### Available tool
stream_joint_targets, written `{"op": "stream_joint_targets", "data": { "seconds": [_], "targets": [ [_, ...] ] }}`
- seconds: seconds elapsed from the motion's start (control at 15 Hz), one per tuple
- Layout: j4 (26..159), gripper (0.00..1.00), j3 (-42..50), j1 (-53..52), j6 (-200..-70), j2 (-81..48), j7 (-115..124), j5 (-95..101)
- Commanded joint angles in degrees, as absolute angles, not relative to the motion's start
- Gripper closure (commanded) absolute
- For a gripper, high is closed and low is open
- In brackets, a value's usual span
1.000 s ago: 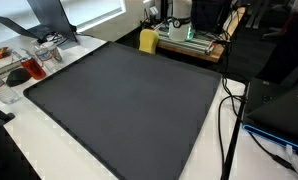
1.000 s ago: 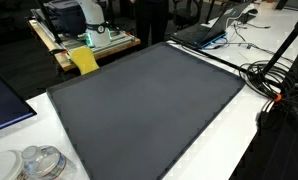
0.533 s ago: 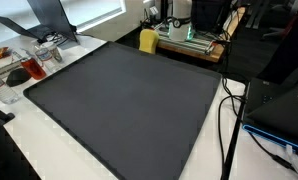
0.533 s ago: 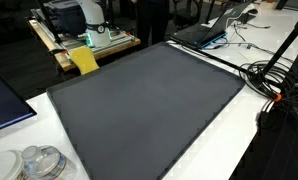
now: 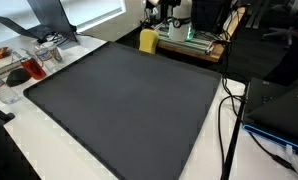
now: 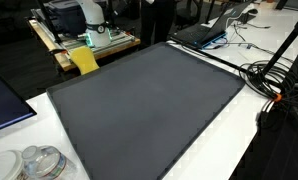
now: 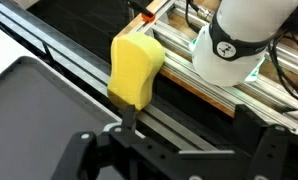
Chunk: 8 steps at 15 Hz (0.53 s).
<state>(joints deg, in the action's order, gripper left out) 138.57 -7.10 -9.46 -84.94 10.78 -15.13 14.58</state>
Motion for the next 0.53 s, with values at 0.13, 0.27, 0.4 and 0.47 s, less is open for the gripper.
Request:
{"op": "stream_joint_targets", "data": {
  "seconds": [0.13,0.27,0.4,0.47],
  "targets": [
    [148.38,0.00,-9.99,-11.61,-98.28,12.11,-7.45,13.39],
    [151.29,0.00,-11.70,-12.59,-102.12,10.88,-5.64,15.71],
    [153.82,0.00,-13.16,-13.59,-105.08,9.86,-4.47,15.83],
    [154.76,0.00,-13.76,-13.97,-106.01,9.16,-3.81,15.62]
  ]
}}
